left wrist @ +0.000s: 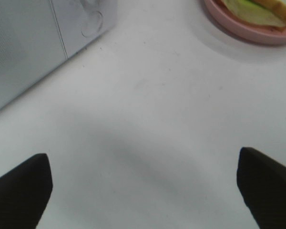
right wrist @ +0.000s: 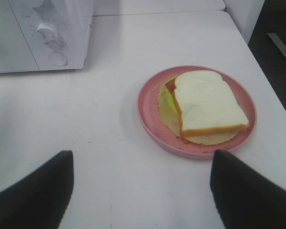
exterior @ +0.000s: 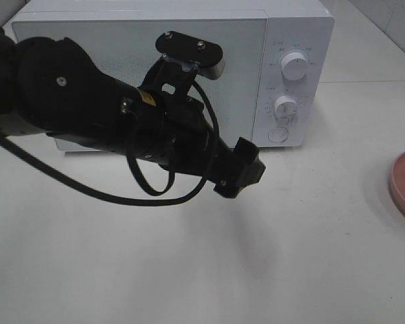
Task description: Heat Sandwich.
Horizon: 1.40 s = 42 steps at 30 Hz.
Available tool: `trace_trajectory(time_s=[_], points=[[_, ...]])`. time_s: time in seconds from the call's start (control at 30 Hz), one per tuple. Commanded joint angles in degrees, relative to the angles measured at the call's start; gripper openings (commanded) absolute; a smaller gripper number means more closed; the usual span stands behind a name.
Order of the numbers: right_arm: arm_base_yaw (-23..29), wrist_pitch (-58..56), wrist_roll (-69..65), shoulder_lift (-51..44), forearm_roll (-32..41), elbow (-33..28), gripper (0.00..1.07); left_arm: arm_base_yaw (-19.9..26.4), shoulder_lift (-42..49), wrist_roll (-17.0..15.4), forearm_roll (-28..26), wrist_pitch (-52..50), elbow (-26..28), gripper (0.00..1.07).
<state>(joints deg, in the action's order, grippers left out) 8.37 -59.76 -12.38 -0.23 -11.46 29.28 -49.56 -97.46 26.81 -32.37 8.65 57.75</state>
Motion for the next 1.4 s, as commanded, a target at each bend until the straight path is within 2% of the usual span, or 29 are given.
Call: trace_trajectory(time_s=[0.03, 0.07, 0.13, 0.2, 0.33, 0.43, 0.5, 0.53, 0.6, 0.63, 0.67, 0.77, 0.8, 0.83, 0.9, 0.93, 0.97, 1.03, 1.1, 1.2, 1.23, 1.37, 1.4], points=[[-0.29, -0.23, -0.17, -1.55, 0.00, -0.06, 0.76, 2.35, 2.46, -0.74, 1.32, 9.85, -0.23, 1.01], [-0.29, -0.23, -0.17, -1.55, 0.00, -0.06, 0.76, 4.35, 3.21, -0.92, 1.26, 14.73, -0.23, 1.01], [-0.29, -0.23, -0.17, -1.55, 0.00, -0.06, 0.76, 5.73, 3.67, -1.49, 1.26, 17.25, -0.23, 1.01], [-0.29, -0.23, -0.17, -1.55, 0.00, -0.06, 0.76, 9.34, 4.81, -2.29, 1.32, 23.15, -0.23, 1.01], [-0.29, -0.23, -0.17, -1.55, 0.00, -0.06, 0.76, 12.38, 6.42, -3.84, 1.89, 26.87, -0.23, 1.01], [-0.29, -0.23, -0.17, -1.55, 0.00, -0.06, 0.76, 15.41, 8.82, -8.31, 4.98, 29.39, -0.29, 1.01], [-0.29, -0.23, -0.17, -1.55, 0.00, -0.06, 0.76, 15.87, 9.68, -9.57, 6.07, 29.68, -0.46, 1.01], [-0.29, -0.23, -0.17, -1.55, 0.00, -0.06, 0.76, 16.79, 11.40, -13.18, 8.77, 29.68, -1.49, 1.01], [-0.29, -0.23, -0.17, -1.55, 0.00, -0.06, 0.76, 18.05, 13.29, -16.33, 11.69, 29.68, -3.04, 1.01], [-0.29, -0.23, -0.17, -1.55, 0.00, -0.06, 0.76, 18.05, 13.29, -16.33, 11.69, 29.68, -3.04, 1.01], [-0.29, -0.23, -0.17, -1.55, 0.00, -0.06, 0.76, 19.65, 15.76, -19.19, 13.87, 29.68, -5.39, 1.01], [-0.29, -0.23, -0.17, -1.55, 0.00, -0.06, 0.76, 22.12, 19.54, -21.89, 15.64, 29.85, -8.77, 1.01], [-0.29, -0.23, -0.17, -1.55, 0.00, -0.06, 0.76, 22.12, 19.54, -21.89, 15.64, 29.85, -8.77, 1.01], [-0.29, -0.23, -0.17, -1.55, 0.00, -0.06, 0.76, 24.69, 22.52, -23.09, 16.10, 30.42, -10.89, 1.01], [-0.29, -0.23, -0.17, -1.55, 0.00, -0.06, 0.76, 27.50, 25.27, -23.32, 16.16, 31.46, -12.43, 1.01], [-0.29, -0.23, -0.17, -1.55, 0.00, -0.06, 0.76, 31.00, 28.02, -23.26, 16.39, 33.00, -13.81, 1.01], [-0.29, -0.23, -0.17, -1.55, 0.00, -0.06, 0.76, 31.00, 28.02, -23.26, 16.39, 33.00, -13.81, 1.01], [-0.29, -0.23, -0.17, -1.55, 0.00, -0.06, 0.76, 34.09, 31.17, -23.26, 17.25, 34.84, -14.61, 1.01], [-0.29, -0.23, -0.17, -1.55, 0.00, -0.06, 0.76, 35.75, 32.60, -23.26, 17.88, 36.04, -14.84, 1.01], [-0.29, -0.23, -0.17, -1.55, 0.00, -0.06, 0.76, 41.71, 37.82, -23.38, 20.40, 41.20, -14.90, 1.01], [-0.29, -0.23, -0.17, -1.55, 0.00, -0.06, 0.76, 41.71, 37.82, -23.38, 20.40, 41.20, -14.90, 1.01], [-0.29, -0.23, -0.17, -1.55, 0.00, -0.06, 0.76, 49.16, 46.29, -23.43, 23.49, 48.01, -14.90, 1.01], [-0.29, -0.23, -0.17, -1.55, 0.00, -0.06, 0.76, 49.16, 46.29, -23.43, 23.49, 48.01, -14.90, 1.01]])
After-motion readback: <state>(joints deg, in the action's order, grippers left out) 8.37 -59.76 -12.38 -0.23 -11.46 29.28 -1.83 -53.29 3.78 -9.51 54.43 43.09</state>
